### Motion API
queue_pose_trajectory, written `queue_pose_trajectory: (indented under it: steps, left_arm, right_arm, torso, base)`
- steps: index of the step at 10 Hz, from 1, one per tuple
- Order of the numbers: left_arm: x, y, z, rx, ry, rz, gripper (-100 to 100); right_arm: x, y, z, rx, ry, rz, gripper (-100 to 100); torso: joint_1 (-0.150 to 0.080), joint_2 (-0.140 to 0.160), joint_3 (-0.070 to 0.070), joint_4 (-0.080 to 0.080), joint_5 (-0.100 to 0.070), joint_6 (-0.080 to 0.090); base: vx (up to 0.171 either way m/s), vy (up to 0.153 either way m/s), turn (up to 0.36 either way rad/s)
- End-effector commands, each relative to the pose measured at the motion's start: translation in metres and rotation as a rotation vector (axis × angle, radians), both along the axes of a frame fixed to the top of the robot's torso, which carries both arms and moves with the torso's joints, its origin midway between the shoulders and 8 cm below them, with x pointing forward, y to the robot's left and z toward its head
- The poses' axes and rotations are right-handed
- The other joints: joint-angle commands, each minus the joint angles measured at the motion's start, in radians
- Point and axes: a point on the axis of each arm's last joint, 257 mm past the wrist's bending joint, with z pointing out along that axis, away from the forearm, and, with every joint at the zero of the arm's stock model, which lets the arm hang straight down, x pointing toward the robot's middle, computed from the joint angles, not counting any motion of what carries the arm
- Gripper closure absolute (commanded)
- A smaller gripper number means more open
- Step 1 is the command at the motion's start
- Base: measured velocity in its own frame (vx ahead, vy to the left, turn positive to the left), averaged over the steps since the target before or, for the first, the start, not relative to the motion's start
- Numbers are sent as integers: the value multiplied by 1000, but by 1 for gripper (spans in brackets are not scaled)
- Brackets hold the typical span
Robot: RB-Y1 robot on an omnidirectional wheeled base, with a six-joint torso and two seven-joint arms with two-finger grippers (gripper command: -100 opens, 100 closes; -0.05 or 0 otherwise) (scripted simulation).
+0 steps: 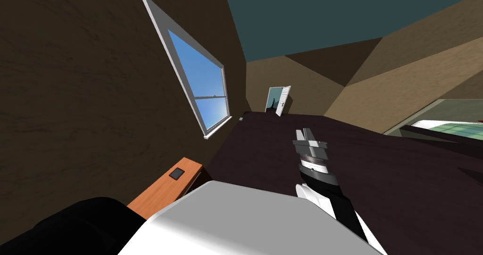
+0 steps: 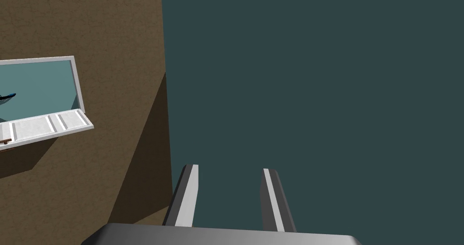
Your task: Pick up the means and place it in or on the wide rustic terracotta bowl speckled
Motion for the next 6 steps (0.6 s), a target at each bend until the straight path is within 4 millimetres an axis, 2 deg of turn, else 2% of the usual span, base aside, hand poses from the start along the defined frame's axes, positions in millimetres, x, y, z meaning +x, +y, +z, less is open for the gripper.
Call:
queue_pose_trajectory:
  steps: [1,4,6]
  left_arm:
    - [-2,-15,5,-40,-6,13,100]
    - [-12,-24,13,-72,6,35,100]
    - [-19,-26,21,-88,18,53,100]
  right_arm:
    - [0,0,0,0,0,0,0]
    - [0,0,0,0,0,0,0]
    - [0,0,0,0,0,0,0]
  torso:
    - [0,0,0,0,0,0]
    - [1,0,0,-1,0,0]
    - [3,0,-1,-2,-1,0]
  base:
    - [-85,-205,29]
    - [-80,-190,13]
    - [-79,-146,11]
